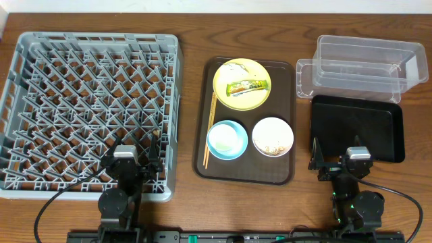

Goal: Sort waste into correct bins and load items into the dishwasher

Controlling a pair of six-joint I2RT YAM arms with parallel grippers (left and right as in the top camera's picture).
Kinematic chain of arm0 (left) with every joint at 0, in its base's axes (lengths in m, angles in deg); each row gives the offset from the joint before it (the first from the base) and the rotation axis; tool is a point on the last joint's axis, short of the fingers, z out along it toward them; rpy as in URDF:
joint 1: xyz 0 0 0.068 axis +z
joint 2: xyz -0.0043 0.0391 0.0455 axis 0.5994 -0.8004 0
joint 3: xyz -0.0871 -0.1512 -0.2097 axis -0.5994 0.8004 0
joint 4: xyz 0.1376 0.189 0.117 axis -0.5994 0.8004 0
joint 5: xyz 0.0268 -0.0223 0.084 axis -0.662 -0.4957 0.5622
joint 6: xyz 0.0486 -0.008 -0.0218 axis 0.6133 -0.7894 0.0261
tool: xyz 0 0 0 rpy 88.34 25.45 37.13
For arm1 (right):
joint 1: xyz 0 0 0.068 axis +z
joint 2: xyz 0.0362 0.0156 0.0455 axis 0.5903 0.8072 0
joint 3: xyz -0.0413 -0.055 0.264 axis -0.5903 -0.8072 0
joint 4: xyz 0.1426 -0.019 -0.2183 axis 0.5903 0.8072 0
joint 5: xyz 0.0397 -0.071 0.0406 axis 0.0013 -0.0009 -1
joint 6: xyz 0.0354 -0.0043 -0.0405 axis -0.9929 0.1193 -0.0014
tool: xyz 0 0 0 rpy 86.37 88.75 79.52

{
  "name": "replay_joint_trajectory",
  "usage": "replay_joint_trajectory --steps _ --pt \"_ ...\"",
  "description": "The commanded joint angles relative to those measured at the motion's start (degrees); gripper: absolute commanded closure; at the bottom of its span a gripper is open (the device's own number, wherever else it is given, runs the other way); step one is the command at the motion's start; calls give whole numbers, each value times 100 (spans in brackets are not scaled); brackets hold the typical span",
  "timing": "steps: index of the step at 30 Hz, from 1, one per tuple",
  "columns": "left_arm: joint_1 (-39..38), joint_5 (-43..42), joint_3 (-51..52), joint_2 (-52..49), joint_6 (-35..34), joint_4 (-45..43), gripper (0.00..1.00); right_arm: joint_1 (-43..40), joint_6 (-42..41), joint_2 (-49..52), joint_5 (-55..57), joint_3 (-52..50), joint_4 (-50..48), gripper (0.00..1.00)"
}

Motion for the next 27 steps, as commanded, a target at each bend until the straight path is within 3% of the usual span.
replay_joint_trajectory --steps 1,27 --pt "2 87 85 37 76 240 11 -44 66 -35 -22 -4 26 1" --pt "2 127 85 37 79 221 11 -44 66 -35 0 -4 13 1"
